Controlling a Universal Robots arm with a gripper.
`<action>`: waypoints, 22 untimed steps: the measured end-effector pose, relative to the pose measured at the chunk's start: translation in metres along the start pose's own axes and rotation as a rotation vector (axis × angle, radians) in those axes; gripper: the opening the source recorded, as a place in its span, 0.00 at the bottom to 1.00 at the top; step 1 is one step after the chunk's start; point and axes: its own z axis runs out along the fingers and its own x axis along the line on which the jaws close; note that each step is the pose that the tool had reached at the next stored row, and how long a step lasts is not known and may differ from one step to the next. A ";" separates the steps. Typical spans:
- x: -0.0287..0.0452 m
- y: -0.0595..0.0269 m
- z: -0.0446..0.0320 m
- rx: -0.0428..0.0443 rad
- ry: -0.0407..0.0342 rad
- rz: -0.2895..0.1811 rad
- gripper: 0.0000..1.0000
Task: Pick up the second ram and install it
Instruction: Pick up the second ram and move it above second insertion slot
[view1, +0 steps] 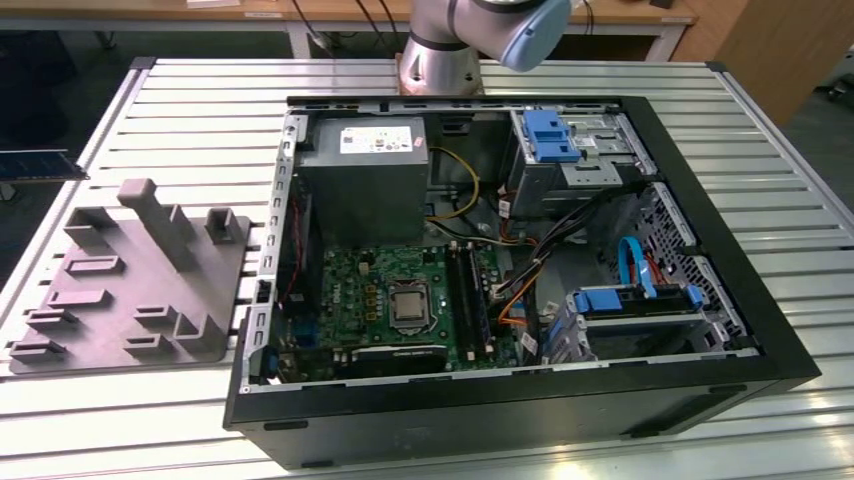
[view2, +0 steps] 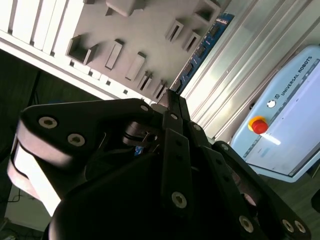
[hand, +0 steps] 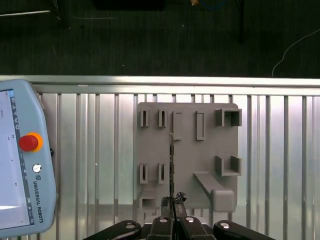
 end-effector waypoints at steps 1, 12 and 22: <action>0.0000 -0.0028 0.0001 0.0001 -0.0001 0.000 0.12; -0.0003 -0.0334 0.0001 0.0001 0.0000 0.000 0.12; -0.0004 -0.0562 0.0002 0.0001 -0.0001 0.000 0.12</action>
